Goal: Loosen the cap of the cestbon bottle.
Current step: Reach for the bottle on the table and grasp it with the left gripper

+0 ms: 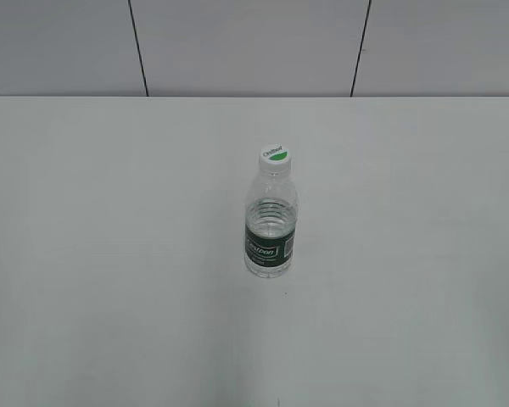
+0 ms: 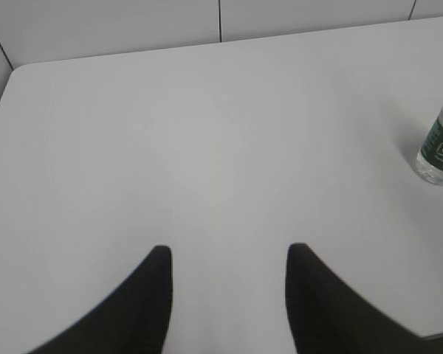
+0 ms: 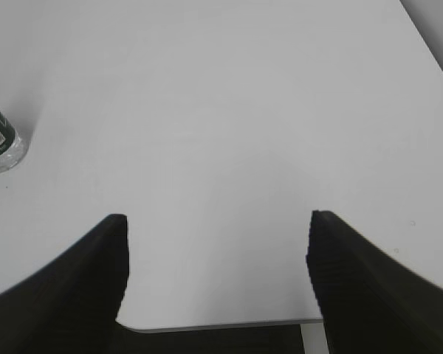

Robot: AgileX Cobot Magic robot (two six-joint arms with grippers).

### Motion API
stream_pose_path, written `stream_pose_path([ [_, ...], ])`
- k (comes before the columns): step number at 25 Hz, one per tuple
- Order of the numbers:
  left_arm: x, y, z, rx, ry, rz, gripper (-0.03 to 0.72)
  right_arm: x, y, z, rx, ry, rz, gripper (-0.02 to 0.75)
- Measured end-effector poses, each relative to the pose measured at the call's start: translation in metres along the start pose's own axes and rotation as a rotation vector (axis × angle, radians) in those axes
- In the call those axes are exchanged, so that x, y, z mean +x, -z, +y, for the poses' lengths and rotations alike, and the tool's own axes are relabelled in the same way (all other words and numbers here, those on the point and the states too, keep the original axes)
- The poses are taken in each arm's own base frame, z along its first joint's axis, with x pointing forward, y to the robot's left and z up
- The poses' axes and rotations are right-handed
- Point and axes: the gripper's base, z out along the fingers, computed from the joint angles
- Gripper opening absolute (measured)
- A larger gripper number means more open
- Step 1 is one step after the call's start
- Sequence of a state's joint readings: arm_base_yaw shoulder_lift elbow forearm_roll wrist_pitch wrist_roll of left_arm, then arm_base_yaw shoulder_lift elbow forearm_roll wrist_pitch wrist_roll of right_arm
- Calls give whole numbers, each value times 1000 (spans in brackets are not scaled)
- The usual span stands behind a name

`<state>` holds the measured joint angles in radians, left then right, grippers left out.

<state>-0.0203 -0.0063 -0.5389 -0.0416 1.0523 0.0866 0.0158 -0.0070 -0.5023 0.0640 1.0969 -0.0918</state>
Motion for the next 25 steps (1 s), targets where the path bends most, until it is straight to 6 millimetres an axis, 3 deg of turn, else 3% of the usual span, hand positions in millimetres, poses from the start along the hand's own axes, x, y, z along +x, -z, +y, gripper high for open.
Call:
stream_pose_path([
  [25,0,0,0,0,0,0,310,0,0,0,0,0,0,577],
])
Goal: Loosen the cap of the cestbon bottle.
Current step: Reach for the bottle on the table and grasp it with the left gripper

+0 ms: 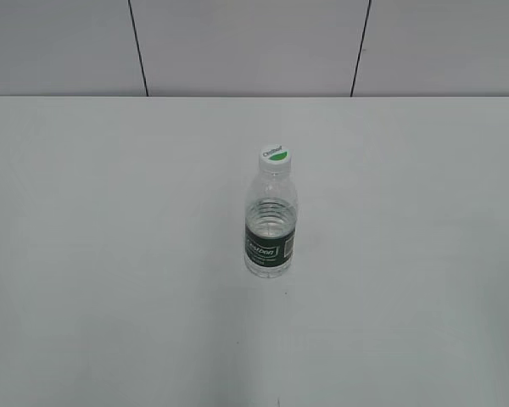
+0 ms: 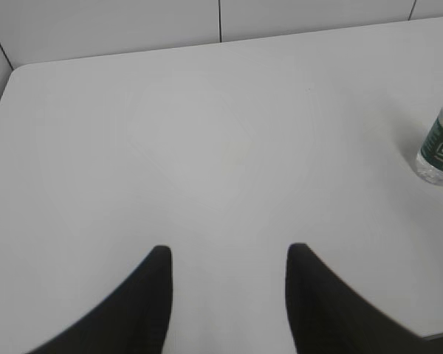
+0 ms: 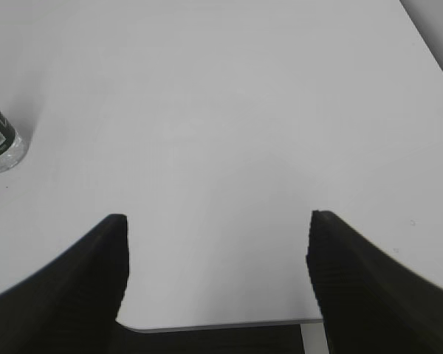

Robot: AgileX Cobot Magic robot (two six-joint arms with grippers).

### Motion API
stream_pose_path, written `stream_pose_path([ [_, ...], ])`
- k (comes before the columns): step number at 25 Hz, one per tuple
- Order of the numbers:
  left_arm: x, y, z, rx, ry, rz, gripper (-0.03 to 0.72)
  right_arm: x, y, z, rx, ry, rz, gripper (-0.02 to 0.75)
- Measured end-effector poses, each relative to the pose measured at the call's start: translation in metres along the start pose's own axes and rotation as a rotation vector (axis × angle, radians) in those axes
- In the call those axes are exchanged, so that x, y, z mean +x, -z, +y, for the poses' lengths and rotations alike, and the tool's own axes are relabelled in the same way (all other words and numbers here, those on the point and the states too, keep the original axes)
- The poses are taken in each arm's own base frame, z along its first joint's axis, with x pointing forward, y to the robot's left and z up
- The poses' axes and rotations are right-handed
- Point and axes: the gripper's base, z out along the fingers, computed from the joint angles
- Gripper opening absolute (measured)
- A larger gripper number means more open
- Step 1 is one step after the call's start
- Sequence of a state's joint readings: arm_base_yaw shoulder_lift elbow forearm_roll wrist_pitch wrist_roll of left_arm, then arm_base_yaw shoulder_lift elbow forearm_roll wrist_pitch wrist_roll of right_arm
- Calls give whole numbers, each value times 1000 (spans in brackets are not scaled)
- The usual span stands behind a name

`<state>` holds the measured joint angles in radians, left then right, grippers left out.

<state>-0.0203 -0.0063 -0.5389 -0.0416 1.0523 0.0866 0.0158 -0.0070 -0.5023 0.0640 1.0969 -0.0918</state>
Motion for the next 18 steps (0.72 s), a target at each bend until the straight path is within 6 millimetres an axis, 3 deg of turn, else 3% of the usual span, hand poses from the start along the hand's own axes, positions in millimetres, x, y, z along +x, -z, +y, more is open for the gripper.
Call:
stream_pose_path([
  [15,0,0,1,-8,-5,1,312,0,0,0,5,2,0,577],
  [18,0,0,1,-9,-5,1,359,0,0,0,5,2,0,577],
])
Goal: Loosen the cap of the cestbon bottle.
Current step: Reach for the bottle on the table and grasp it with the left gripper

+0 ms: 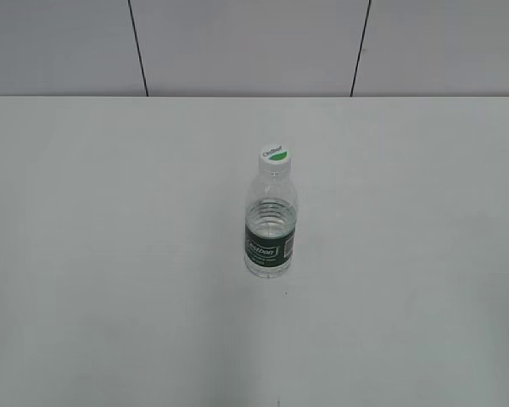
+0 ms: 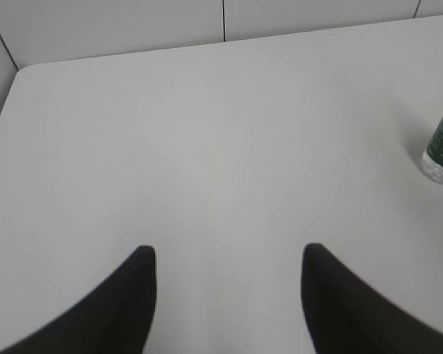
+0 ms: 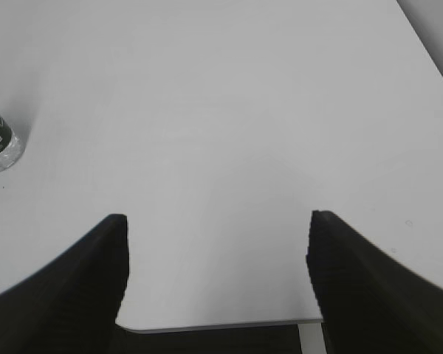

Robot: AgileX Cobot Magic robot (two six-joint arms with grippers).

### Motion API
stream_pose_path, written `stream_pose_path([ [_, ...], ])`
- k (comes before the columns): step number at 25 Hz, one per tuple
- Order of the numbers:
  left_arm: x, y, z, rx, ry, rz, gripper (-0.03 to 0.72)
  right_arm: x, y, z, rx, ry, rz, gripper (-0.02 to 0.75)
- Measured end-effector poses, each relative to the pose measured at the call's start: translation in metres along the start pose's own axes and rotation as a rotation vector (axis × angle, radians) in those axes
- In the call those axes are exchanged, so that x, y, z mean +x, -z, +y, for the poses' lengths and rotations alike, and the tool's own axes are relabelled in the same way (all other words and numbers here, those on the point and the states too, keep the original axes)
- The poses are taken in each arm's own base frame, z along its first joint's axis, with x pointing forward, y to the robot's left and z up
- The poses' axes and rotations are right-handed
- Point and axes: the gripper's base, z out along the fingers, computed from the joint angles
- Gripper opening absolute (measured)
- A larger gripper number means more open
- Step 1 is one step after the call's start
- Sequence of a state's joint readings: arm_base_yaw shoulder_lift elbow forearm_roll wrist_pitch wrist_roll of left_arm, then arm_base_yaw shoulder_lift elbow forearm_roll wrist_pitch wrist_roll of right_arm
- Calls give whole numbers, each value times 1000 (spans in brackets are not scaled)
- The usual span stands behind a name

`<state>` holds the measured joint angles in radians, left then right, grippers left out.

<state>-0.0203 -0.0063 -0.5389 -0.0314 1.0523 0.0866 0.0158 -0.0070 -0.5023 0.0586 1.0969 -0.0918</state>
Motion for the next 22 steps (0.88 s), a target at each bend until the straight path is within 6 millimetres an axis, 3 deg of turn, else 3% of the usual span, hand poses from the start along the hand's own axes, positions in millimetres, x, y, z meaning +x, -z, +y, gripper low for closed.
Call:
stream_pose_path([
  [6,0,0,0,-2,-1,0,499,0,0,0,1,1,0,577],
  [11,-4,2,1,-6,-2,-38,512,0,0,0,1,1,0,577],
  [16,-24,2,2,-22,-1,-225,512,0,0,0,1,1,0,577],
  [22,-44,-31,5,-33,3,-309,511,0,0,0,2,1,0,577],
])
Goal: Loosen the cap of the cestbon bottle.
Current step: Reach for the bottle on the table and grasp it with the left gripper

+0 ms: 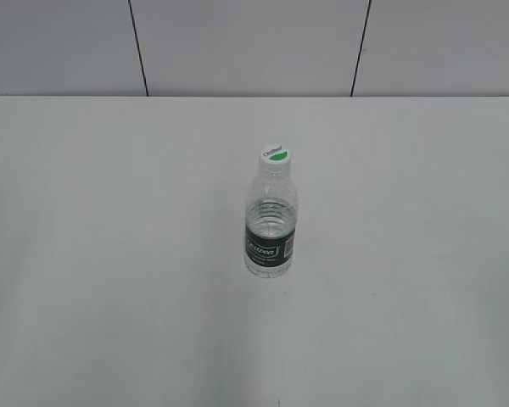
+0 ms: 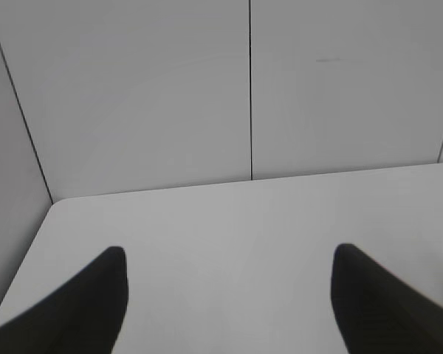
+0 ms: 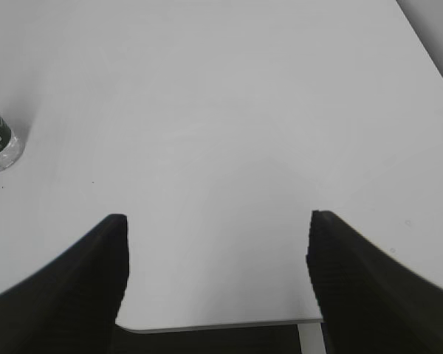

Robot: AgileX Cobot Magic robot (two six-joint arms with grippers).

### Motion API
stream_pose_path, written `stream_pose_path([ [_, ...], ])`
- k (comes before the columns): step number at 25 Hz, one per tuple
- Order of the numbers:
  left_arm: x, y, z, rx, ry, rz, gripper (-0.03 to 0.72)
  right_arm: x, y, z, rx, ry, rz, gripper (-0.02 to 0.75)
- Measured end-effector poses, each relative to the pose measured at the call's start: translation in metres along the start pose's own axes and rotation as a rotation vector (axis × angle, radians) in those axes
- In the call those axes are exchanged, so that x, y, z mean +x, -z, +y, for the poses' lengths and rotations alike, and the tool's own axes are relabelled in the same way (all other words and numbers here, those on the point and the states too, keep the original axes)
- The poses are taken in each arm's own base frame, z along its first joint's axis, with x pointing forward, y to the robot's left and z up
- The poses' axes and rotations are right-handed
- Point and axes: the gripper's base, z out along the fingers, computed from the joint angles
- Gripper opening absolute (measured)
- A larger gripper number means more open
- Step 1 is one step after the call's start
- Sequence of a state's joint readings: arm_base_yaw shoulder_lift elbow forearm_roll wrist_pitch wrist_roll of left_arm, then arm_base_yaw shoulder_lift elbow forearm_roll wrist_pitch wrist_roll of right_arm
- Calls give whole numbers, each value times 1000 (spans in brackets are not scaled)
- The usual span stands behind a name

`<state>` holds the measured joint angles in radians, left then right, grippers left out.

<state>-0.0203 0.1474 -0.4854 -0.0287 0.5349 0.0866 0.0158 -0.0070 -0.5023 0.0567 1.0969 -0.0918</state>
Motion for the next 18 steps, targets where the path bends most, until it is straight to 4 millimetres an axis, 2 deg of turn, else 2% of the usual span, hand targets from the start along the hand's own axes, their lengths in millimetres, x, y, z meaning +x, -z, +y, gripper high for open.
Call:
stream_pose_path([
  [9,2,-71,2,-13,7,-26,510,0,0,0,0,-1,0,577],
  [14,19,-106,2,-20,19,-8,510,0,0,0,0,-1,0,577],
  [18,35,-123,-3,10,15,16,509,0,0,0,0,-1,0,577],
])
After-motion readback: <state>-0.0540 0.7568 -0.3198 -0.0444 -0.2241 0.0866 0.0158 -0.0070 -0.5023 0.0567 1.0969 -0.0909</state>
